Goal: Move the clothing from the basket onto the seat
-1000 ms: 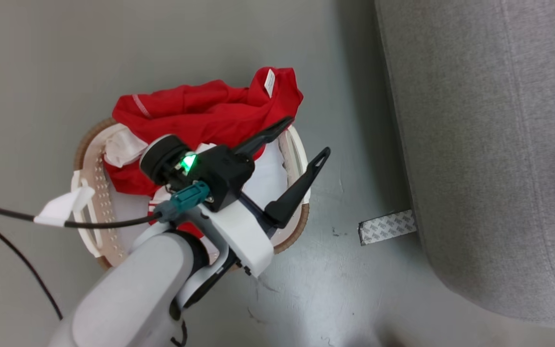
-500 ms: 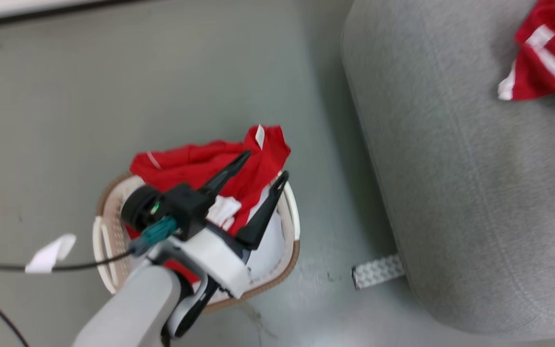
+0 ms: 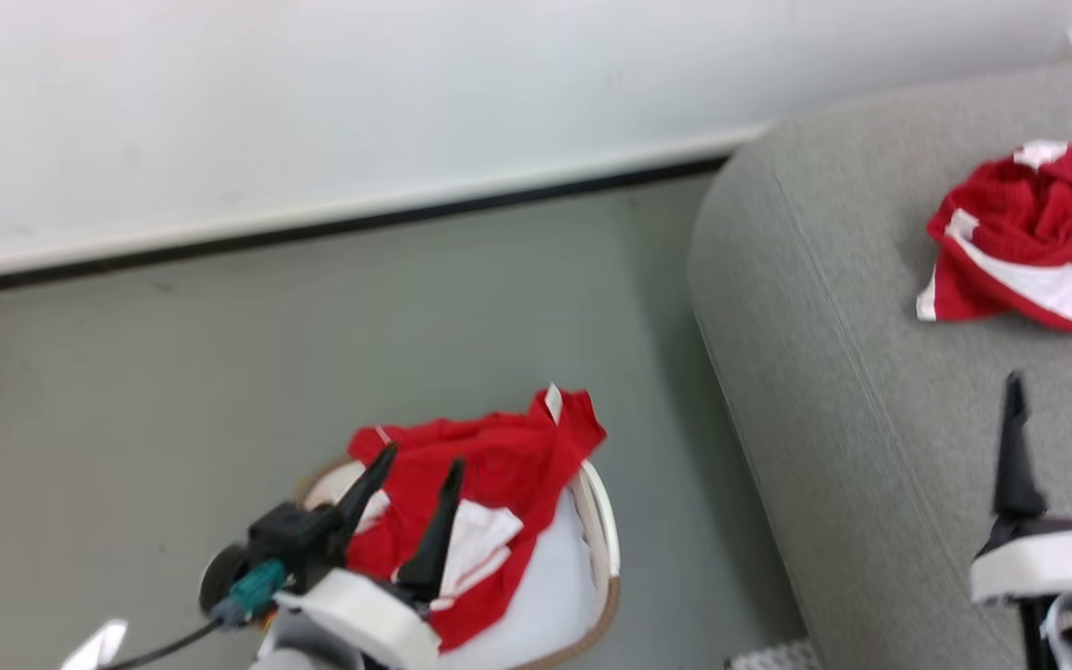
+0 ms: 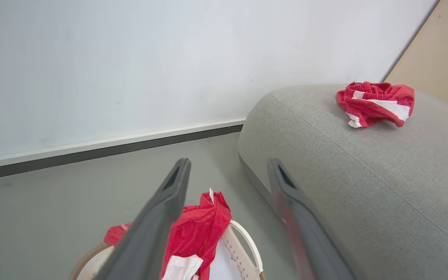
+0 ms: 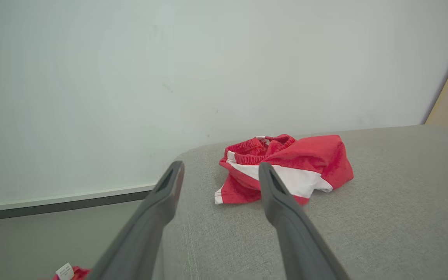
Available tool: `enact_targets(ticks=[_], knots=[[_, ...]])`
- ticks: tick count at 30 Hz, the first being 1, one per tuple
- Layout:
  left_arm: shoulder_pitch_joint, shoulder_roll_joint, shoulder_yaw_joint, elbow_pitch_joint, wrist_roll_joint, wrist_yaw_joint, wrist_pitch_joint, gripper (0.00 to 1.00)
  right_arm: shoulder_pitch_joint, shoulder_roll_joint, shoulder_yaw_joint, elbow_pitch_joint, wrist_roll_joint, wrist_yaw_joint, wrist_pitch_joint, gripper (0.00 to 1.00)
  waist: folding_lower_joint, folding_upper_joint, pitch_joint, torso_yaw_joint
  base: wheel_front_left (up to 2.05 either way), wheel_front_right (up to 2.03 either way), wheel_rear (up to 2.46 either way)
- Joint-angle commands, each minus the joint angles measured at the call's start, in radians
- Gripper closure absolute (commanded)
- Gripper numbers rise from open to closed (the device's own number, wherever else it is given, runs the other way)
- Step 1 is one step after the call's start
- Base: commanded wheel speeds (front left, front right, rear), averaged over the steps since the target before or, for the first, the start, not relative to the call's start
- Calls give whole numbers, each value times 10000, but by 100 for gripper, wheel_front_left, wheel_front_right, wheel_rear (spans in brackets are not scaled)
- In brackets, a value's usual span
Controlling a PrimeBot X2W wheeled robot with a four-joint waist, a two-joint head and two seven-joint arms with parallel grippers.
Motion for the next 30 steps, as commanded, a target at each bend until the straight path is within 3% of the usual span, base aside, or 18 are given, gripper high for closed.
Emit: enact_targets(ticks=[1,7,18,30], knots=[[314,-47,152,94,-73,84,-79,0,364,-8,184,-90,118,-22,-32,0,4,0,-753,485,0,0,0],[1331,-293,978,159,-55,255,-149,0,1348,-25,1079,-372,741,-22,-32,0,4,0,-1572,738,0,0,0],[2899,-753,2709,-229,881,95,-150,0,2281,-17,1893,-381,781,-22,-32,0,4,0,-2242,973,0,0,0],[3465,-1489,3929,-28,1872,-618,-151,0,2450,-16,2091,-60,555,-22,-33,0,4,0,-2531,1186,0,0,0]])
